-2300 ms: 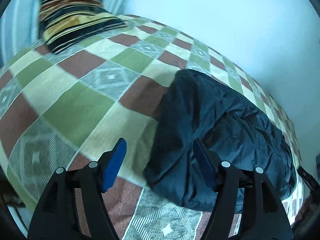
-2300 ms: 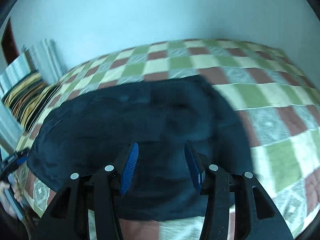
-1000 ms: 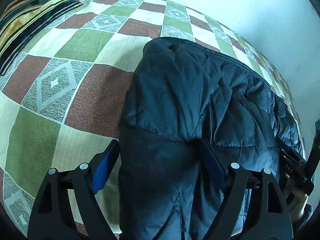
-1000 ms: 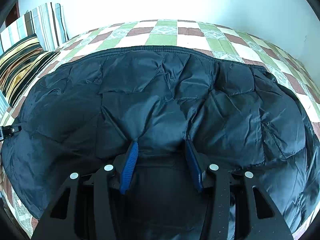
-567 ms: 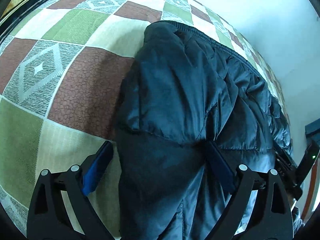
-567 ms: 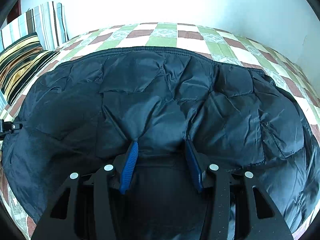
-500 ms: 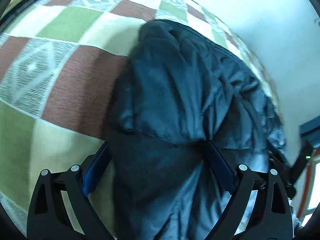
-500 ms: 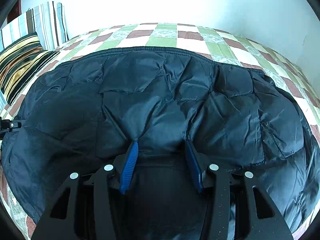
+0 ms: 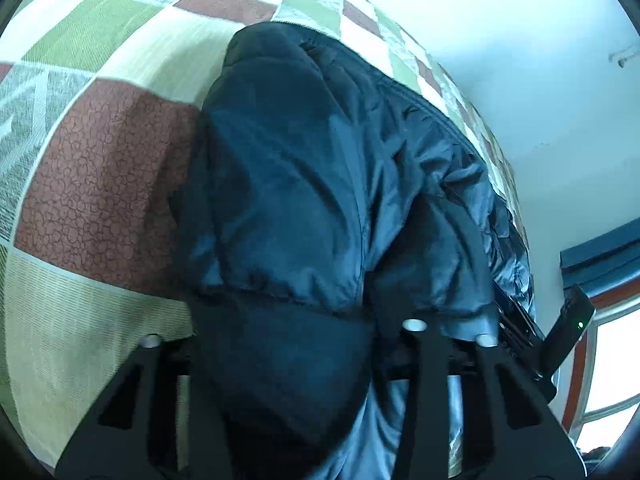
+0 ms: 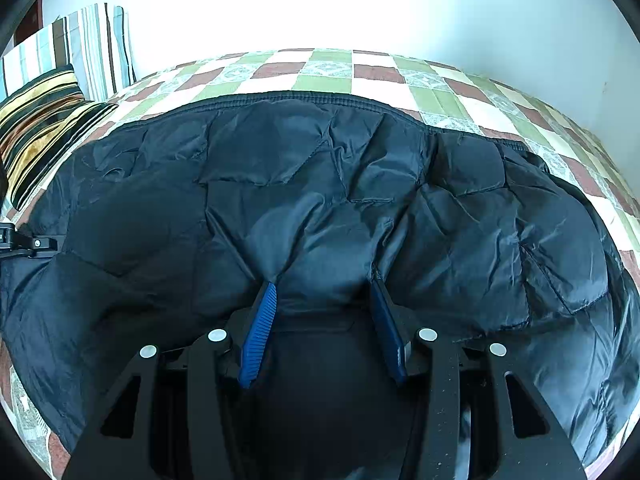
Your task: Fold large clothes
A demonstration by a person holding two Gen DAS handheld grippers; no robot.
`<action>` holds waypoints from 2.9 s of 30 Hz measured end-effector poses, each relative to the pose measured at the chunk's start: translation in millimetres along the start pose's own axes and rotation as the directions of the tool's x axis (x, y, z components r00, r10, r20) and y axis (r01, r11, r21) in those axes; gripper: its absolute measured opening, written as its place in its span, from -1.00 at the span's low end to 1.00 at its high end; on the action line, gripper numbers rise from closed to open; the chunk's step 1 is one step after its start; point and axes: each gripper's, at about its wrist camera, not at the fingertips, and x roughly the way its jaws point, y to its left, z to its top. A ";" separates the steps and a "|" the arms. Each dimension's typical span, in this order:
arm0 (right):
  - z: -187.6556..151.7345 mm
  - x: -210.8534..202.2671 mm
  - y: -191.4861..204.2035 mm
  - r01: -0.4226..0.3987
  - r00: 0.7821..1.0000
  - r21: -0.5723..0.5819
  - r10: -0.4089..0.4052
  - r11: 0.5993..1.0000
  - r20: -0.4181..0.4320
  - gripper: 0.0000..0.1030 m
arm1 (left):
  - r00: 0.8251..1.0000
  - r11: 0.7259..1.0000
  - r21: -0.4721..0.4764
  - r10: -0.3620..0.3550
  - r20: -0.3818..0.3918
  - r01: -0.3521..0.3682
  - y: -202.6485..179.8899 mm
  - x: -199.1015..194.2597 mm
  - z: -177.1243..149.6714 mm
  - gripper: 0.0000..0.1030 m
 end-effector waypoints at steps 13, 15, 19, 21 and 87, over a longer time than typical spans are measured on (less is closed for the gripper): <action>0.7 3.6 4.3 0.016 1.000 -0.012 -0.016 1.000 0.003 -0.05 | 0.992 0.987 0.160 -0.030 0.123 0.010 -87.2 -59.3 4.9 -0.68; 0.9 4.3 3.9 0.013 1.000 -0.009 -0.013 1.000 0.002 -0.04 | 0.991 0.981 0.194 -0.035 0.129 0.009 -106.9 -62.8 4.6 -0.68; 3.3 5.9 -0.3 -0.004 1.000 0.001 0.004 1.000 -0.003 -0.04 | 0.990 0.963 0.268 -0.022 0.140 -0.017 -155.0 -62.2 2.9 -0.68; 3.8 5.7 -1.0 -0.011 1.000 0.001 0.011 1.000 -0.004 -0.04 | 0.989 0.956 0.291 0.002 0.145 -0.045 -179.7 -58.3 0.4 -0.68; -29.6 -145.4 -217.7 0.158 0.973 0.224 -0.191 0.962 0.131 0.16 | 0.844 0.819 0.329 0.310 0.437 -0.471 -279.6 -18.8 -89.3 0.52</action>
